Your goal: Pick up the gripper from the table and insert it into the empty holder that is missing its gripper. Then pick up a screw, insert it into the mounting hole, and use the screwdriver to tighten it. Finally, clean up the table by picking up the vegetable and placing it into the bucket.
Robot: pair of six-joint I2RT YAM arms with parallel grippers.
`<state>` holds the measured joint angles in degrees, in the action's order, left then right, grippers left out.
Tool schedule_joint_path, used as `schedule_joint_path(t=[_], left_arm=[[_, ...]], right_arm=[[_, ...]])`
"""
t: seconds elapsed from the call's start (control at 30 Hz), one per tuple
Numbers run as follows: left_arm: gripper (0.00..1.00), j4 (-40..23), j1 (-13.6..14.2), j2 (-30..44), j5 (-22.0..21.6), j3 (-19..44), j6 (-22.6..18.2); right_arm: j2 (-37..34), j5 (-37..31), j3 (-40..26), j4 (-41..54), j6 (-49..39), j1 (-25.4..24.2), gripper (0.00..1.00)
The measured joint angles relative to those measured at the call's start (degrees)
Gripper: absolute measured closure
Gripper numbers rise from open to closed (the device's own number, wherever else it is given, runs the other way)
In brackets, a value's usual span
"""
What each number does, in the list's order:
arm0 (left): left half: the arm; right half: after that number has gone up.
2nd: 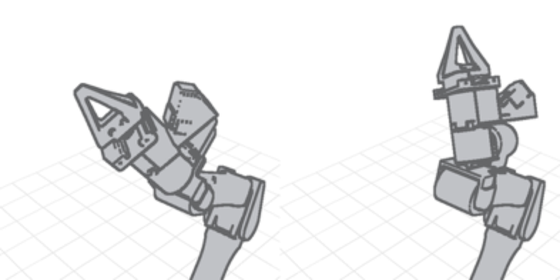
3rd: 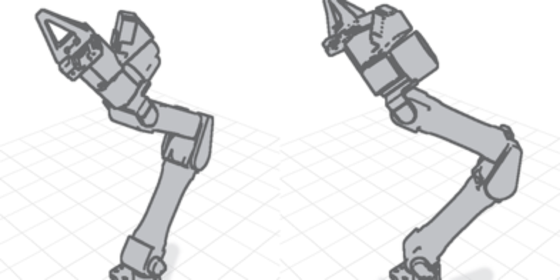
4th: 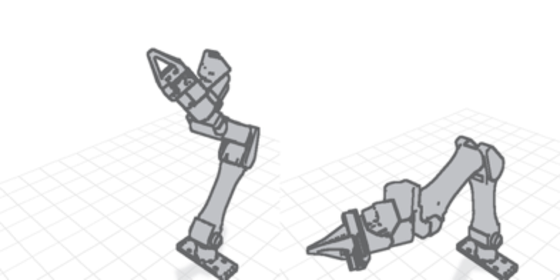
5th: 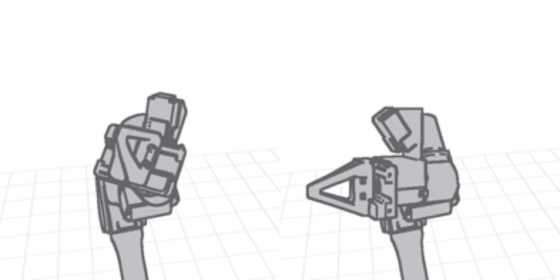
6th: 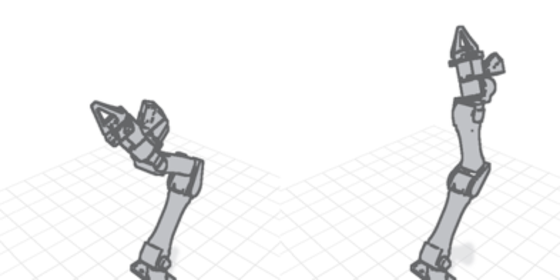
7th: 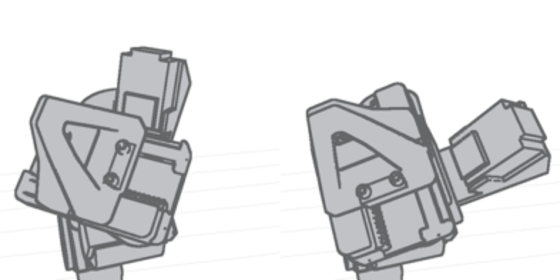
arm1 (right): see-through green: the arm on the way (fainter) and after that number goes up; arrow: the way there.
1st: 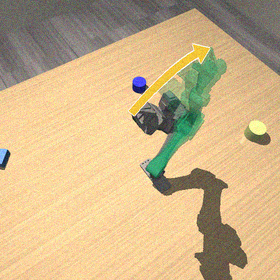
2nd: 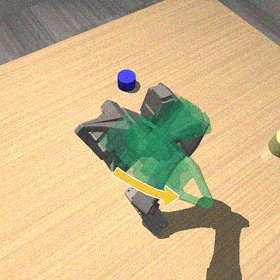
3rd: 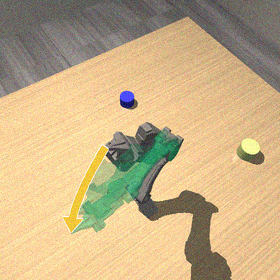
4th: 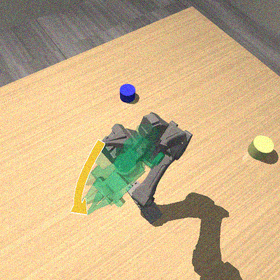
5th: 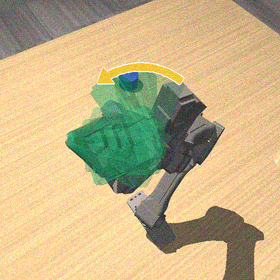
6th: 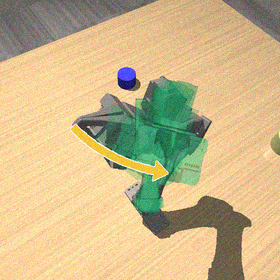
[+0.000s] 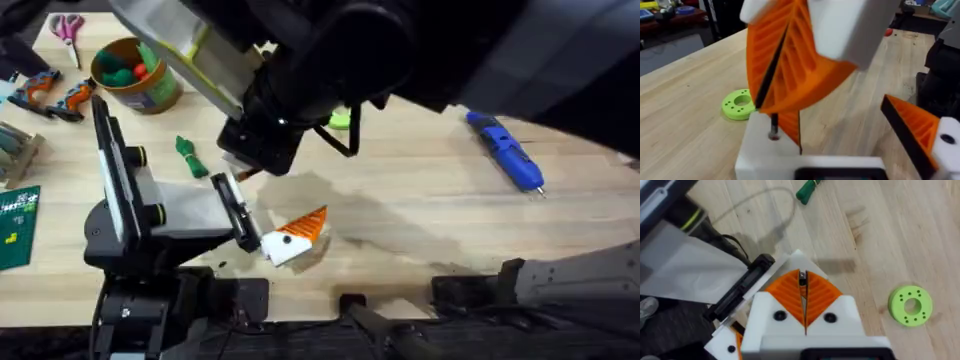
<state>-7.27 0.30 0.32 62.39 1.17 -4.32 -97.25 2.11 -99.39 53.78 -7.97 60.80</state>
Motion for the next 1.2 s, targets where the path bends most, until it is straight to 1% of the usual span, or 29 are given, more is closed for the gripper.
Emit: schedule_joint_path(t=[1.2], left_arm=[[0.015, 0.00, 0.00, 0.00, 0.00, -0.02, 0.07]], right_arm=[[-0.63, -0.59, -0.24, 0.04, -0.02, 0.00, 0.995]])
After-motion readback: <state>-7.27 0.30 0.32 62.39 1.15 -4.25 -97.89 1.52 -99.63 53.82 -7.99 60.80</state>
